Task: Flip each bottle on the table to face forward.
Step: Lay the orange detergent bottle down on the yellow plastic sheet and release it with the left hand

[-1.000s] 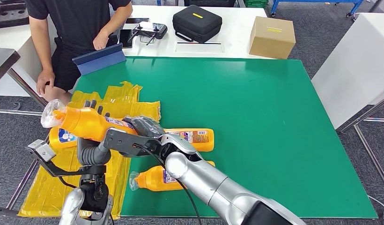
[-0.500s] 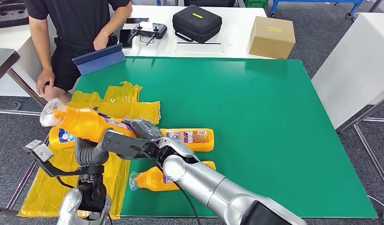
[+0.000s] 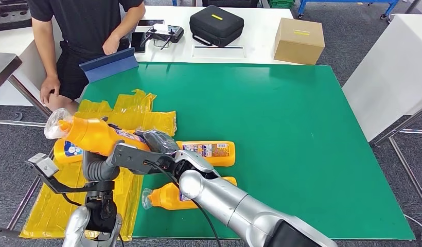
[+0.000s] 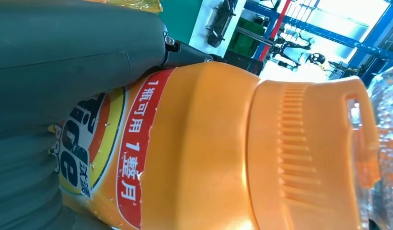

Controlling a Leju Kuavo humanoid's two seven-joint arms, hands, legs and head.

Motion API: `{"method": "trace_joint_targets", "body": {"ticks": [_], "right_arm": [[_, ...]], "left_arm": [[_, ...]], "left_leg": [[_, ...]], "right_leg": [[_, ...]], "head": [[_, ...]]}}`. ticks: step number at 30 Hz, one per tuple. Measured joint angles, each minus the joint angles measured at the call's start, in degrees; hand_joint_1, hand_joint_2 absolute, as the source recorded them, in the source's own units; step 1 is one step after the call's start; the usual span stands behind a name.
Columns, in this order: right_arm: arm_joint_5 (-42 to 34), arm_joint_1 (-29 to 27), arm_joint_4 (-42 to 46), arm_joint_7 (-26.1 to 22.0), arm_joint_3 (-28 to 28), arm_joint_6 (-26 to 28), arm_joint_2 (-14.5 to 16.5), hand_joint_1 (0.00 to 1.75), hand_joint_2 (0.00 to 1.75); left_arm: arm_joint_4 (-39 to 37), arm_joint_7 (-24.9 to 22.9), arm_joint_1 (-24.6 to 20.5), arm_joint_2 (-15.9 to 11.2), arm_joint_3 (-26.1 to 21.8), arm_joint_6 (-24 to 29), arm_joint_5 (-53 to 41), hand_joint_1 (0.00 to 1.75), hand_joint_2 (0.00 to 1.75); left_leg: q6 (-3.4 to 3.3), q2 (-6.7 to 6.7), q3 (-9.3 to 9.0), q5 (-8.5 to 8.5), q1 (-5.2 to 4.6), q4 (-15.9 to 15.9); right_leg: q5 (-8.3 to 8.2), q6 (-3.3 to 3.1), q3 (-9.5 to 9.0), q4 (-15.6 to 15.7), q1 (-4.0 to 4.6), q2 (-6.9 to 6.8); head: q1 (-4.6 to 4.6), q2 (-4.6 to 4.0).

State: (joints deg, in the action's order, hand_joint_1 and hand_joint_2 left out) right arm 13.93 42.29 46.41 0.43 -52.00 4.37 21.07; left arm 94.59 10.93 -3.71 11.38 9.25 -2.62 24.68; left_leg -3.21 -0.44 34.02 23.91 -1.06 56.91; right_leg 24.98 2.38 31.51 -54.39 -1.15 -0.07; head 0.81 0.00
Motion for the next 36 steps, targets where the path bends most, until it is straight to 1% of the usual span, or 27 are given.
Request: {"method": "trace_joint_targets", "body": {"ticks": [3,4,7,21,36], "right_arm": [[0.23,0.04,-0.2,-0.13,0.0,0.0,0.0,0.43,1.75],[0.27,0.05,-0.26,-0.22,0.0,0.02,0.0,0.0,1.31],[0.24,0.22,-0.39,-0.74,0.02,0.48,-0.03,0.0,0.0],[-0.69,1.74,-1.27,-1.38,0.33,0.4,-0.24,0.0,0.0],[-0.77,2.0,-1.99,-1.64,0.31,0.07,-0.26,0.0,0.0]], "left_arm": [[-0.37,0.2,-0.11,-0.07,-0.05,-0.25,0.23,1.75,1.75],[-0.47,0.27,-0.17,-0.09,-0.07,-0.32,0.32,1.75,1.75],[-0.8,0.48,-0.5,-0.14,-0.16,-0.48,0.52,1.75,1.75],[-2.77,0.56,-3.17,-0.14,-0.24,-1.01,1.11,1.75,1.75],[-3.69,0.56,-3.76,-0.14,-1.11,-1.02,1.11,1.75,1.75]], "left_leg": [[0.0,0.0,0.0,0.0,0.0,0.0],[0.0,0.0,0.0,0.0,0.0,0.0],[0.0,0.0,0.0,0.0,0.0,0.0],[0.0,0.0,0.0,0.0,0.0,0.0],[0.0,0.01,0.0,0.0,0.0,0.0]], "right_leg": [[0.0,0.0,0.0,0.0,0.0,0.0],[0.0,0.0,0.0,0.0,0.0,0.0],[0.0,0.0,0.0,0.0,0.0,0.0],[0.0,0.0,-0.01,0.0,0.0,0.0],[0.0,0.0,0.0,0.0,0.0,0.0]], "head": [[0.01,0.0],[0.01,0.0],[0.01,0.0],[0.0,0.0],[0.01,0.0]]}}
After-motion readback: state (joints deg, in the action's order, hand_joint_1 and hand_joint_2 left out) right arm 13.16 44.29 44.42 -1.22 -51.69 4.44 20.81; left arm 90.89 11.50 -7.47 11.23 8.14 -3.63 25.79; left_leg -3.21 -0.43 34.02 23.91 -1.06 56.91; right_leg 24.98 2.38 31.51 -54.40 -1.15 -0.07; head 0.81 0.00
